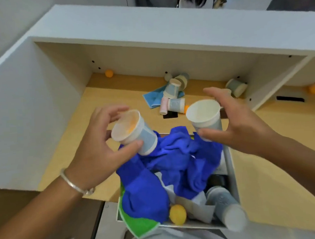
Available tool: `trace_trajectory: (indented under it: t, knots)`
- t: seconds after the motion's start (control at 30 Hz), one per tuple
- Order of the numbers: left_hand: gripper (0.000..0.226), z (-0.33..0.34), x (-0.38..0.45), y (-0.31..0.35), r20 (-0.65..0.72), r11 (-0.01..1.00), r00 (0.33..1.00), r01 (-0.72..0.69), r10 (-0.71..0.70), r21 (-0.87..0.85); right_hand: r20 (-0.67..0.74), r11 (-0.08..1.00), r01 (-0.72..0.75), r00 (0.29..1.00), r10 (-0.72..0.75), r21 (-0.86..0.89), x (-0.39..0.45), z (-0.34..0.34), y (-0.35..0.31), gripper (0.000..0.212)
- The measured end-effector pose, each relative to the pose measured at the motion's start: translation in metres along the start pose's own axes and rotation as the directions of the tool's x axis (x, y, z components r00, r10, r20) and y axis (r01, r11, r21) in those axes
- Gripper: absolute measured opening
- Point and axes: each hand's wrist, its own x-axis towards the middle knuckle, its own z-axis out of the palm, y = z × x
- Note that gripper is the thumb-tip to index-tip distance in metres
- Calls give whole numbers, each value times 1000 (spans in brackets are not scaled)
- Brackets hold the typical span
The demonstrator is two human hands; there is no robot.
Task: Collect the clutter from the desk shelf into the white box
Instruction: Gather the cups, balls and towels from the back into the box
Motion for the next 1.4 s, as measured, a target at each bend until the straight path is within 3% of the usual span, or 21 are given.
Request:
trace_trajectory:
  t: [0.17,0.3,0.47,0.6,0.8,0.9,0.97,1.13,1.27,1.4]
  knots:
    - [70,36,-52,36,168,981,981,-120,94,152,80,996,-51,996,46,67,-58,-4,17,79]
    - [74,60,-80,40,303,959,952,-120,37,258,151,999,-25,988,28,-21,-91,-2,31,75]
    - [79,72,-94,36,363,918,932,-146,2,370,294,984,66,956,-15,-163,-100,-5,40,93]
    - [78,70,-98,32,370,912,929,-122,-34,391,398,981,101,917,-26,-167,-99,-3,40,92]
    - [74,59,-95,22,468,953,880,-62,-88,296,380,982,124,923,-63,-139,-99,5,39,74]
    - [68,58,-92,21,499,979,861,-8,-96,202,310,974,125,949,-62,-188,-99,17,38,58]
    - [66,62,-93,18,555,965,825,-53,-103,257,244,970,105,969,-50,-219,-98,27,36,50]
    - [64,72,-88,9,526,782,851,-330,3,529,148,967,112,986,-79,-230,-96,46,31,43]
    - [72,76,-88,4,526,684,850,-388,8,617,145,959,110,987,-74,-260,-91,46,34,45]
    - [99,74,-93,4,559,631,829,-426,-15,649,178,969,98,982,-58,-226,-89,44,33,49]
